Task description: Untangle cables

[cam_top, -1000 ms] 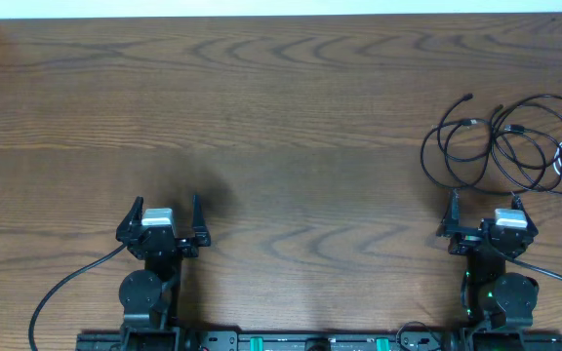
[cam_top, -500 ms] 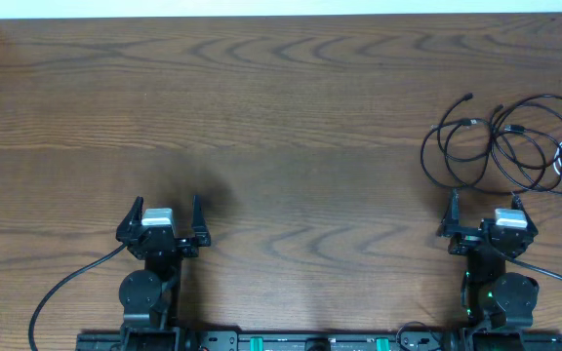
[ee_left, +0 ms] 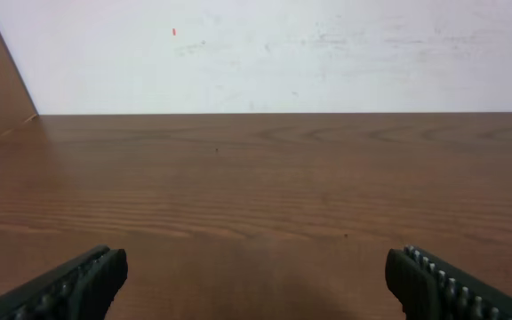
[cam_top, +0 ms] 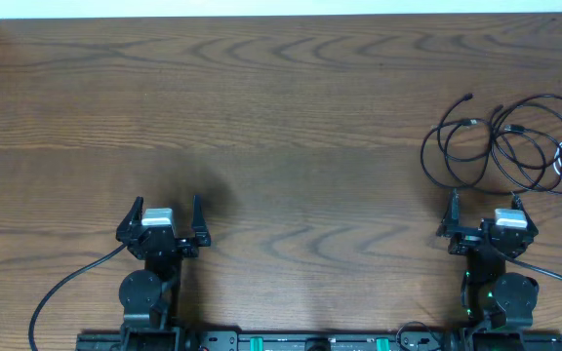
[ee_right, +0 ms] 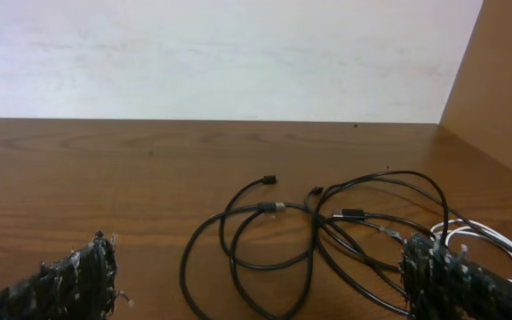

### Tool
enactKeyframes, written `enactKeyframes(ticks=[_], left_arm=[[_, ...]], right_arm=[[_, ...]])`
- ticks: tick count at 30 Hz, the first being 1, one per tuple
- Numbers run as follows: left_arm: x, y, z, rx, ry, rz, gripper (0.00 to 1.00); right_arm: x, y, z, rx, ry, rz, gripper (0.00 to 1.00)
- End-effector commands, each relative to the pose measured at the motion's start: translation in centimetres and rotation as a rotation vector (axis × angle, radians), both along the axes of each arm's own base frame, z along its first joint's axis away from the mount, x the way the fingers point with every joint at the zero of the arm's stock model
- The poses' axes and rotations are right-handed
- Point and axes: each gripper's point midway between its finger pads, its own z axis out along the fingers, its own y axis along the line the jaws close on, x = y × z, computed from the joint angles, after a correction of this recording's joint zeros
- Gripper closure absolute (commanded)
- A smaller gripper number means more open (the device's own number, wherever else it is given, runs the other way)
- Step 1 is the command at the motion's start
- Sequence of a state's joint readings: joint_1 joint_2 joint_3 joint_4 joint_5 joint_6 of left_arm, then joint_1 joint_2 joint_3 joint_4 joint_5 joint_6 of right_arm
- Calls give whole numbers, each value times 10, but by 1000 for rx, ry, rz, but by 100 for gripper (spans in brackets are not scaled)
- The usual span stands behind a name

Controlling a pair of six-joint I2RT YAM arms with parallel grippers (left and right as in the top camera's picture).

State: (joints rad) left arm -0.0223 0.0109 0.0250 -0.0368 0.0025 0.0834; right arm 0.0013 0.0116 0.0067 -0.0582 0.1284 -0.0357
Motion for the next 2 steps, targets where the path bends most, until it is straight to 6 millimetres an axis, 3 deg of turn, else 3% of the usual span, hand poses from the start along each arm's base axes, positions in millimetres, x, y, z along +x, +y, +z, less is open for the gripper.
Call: enactKeyframes(ticks=[1,2], left_arm=[[-1,0,-18,14,51,-3,2],[-1,0,-18,14,51,-3,2]], right_arm=[[-1,-4,0,12,-4,-21,1],[-1,-4,0,12,-4,-21,1]])
